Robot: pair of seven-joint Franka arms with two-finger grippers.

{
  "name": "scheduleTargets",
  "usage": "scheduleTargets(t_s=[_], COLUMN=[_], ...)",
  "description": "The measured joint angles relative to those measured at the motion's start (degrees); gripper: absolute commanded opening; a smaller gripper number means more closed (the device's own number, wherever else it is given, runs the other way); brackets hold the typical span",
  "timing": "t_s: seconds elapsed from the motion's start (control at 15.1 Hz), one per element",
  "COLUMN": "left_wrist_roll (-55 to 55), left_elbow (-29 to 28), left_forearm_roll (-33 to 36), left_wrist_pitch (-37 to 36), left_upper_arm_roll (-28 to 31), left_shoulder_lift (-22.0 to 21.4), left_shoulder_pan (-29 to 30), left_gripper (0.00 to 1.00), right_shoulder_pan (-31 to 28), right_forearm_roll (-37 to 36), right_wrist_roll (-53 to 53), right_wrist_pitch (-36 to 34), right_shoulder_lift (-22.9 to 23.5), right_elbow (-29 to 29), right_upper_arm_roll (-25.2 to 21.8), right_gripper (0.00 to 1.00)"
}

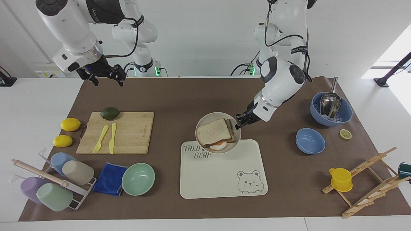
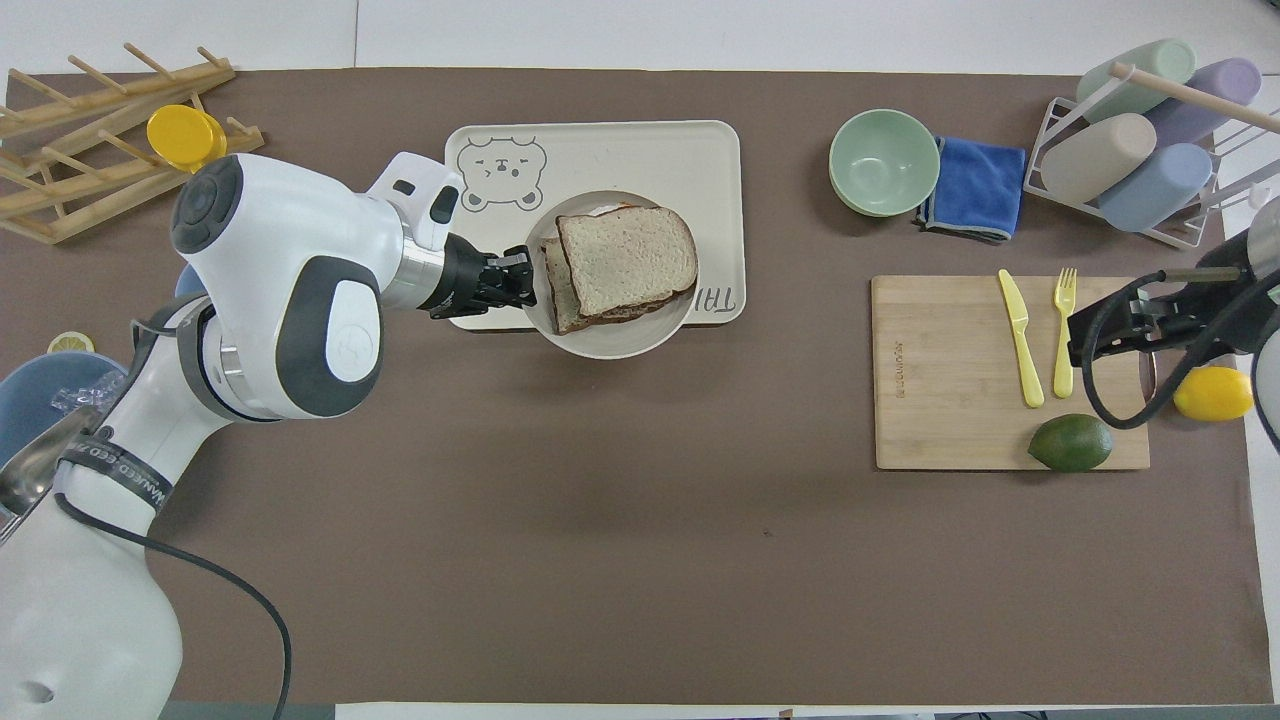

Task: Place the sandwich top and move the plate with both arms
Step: 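Slide the plate onto the bear-print tray with the left gripper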

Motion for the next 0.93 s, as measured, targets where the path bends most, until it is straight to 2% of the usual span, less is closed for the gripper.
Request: scheduleTargets(t_s=[0.27, 0.47, 0.93], left_wrist_roll=[0.0, 0.0, 2.4], left_elbow=[8.0, 9.9, 9.0], left_forearm_roll=[-0.7, -0.7, -0.7], left_wrist_pitch=[-0.1, 0.3, 6.6], left_upper_arm_roll=[0.0, 0.0, -0.3], left_shoulder_lift=[8.0, 11.6, 13.5], left_shoulder_pan=[2.2, 2.8, 2.6], left_gripper=[0.00, 0.00, 0.00], right_shoulder_pan=[0.0, 0.0, 0.0], right_forearm_roll=[0.0, 0.0, 0.0], right_wrist_roll=[0.0, 0.0, 0.0], right_wrist_pitch=[0.0, 0.0, 0.0], right_shoulder_lift=[0.0, 0.0, 0.0], right_elbow=[0.0, 0.0, 0.0], right_upper_arm_roll=[0.0, 0.0, 0.0], right_gripper=[1.00, 1.00, 1.00])
